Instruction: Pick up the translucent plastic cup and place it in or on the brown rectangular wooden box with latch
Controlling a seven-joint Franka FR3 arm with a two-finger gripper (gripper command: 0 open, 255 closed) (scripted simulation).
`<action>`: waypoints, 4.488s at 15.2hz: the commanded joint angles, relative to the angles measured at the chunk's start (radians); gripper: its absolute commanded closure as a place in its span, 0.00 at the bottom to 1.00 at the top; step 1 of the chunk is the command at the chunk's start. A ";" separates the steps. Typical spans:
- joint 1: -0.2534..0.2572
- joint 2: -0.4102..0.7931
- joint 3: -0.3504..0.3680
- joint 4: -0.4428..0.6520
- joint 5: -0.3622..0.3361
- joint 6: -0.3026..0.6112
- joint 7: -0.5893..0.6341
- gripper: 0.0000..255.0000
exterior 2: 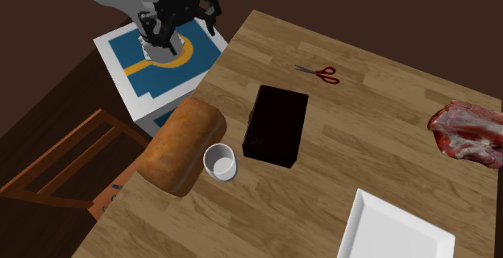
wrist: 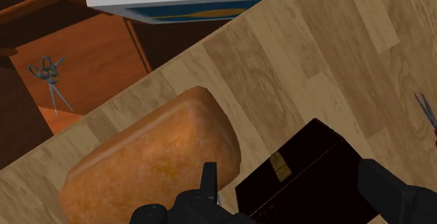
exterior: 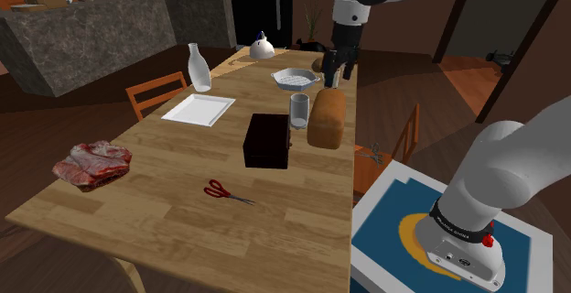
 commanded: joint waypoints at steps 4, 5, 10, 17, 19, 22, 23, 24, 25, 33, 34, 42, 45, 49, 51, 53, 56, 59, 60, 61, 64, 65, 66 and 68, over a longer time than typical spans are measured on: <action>-0.009 0.185 -0.017 0.079 -0.010 0.086 -0.040 0.00; -0.010 0.223 -0.020 0.098 -0.011 0.100 -0.047 0.00; -0.017 0.417 -0.032 0.217 -0.015 0.155 -0.081 0.00; -0.029 0.697 -0.041 0.441 -0.016 0.182 -0.121 0.00; -0.033 0.778 -0.043 0.517 -0.016 0.179 -0.131 0.00; -0.032 0.788 -0.042 0.490 -0.015 0.216 -0.131 0.00; -0.032 0.792 -0.042 0.482 -0.015 0.228 -0.132 0.00; -0.032 0.796 -0.042 0.474 -0.015 0.240 -0.132 0.00; -0.031 0.800 -0.041 0.466 -0.014 0.252 -0.132 0.00; -0.031 0.807 -0.041 0.454 -0.014 0.271 -0.132 0.00; -0.031 0.807 -0.041 0.454 -0.014 0.271 -0.132 0.00; -0.031 0.806 -0.041 0.453 -0.014 0.271 -0.132 1.00; -0.031 0.807 -0.041 0.454 -0.014 0.271 -0.132 1.00; -0.031 0.786 -0.041 0.480 -0.015 0.225 -0.130 1.00; -0.031 0.777 -0.042 0.495 -0.016 0.201 -0.129 1.00; -0.031 0.769 -0.042 0.511 -0.017 0.177 -0.128 1.00; -0.031 0.758 -0.042 0.536 -0.017 0.140 -0.126 1.00; -0.031 0.749 -0.042 0.564 -0.018 0.103 -0.125 1.00; -0.031 0.746 -0.042 0.573 -0.018 0.091 -0.124 1.00; -0.031 0.743 -0.042 0.583 -0.019 0.079 -0.124 1.00; -0.032 0.737 -0.042 0.615 -0.019 0.040 -0.122 1.00; -0.032 0.736 -0.042 0.627 -0.019 0.028 -0.122 1.00; -0.032 0.734 -0.043 0.638 -0.020 0.015 -0.121 1.00; -0.032 0.732 -0.043 0.662 -0.020 -0.011 -0.120 1.00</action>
